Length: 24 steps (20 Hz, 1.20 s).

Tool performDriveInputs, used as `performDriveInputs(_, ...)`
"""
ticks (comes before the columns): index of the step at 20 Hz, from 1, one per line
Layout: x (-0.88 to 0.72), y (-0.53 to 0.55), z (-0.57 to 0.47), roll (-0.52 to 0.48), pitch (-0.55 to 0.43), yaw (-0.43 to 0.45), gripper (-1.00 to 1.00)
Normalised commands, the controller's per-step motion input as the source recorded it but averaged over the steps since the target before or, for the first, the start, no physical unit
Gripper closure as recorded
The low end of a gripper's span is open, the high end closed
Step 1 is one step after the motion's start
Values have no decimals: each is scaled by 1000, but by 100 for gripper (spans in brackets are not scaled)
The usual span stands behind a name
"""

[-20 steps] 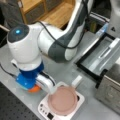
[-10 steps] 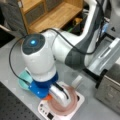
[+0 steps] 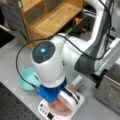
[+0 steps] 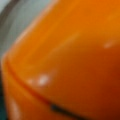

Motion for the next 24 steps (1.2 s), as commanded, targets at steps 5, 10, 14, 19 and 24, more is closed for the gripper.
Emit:
performDriveInputs(5, -144, -3, -222, -160, -136, -8, -100)
performDriveInputs(10, -118, -138, -181, -142, -159, 16, -100)
performDriveInputs(14, -97, -159, -46, -134, -134, 44, -100)
performDriveInputs(19, -68, -69, 0, -156, -112, 37, -100)
performDriveInputs(24, -29, 1, 60, -220, -91, 13, -100)
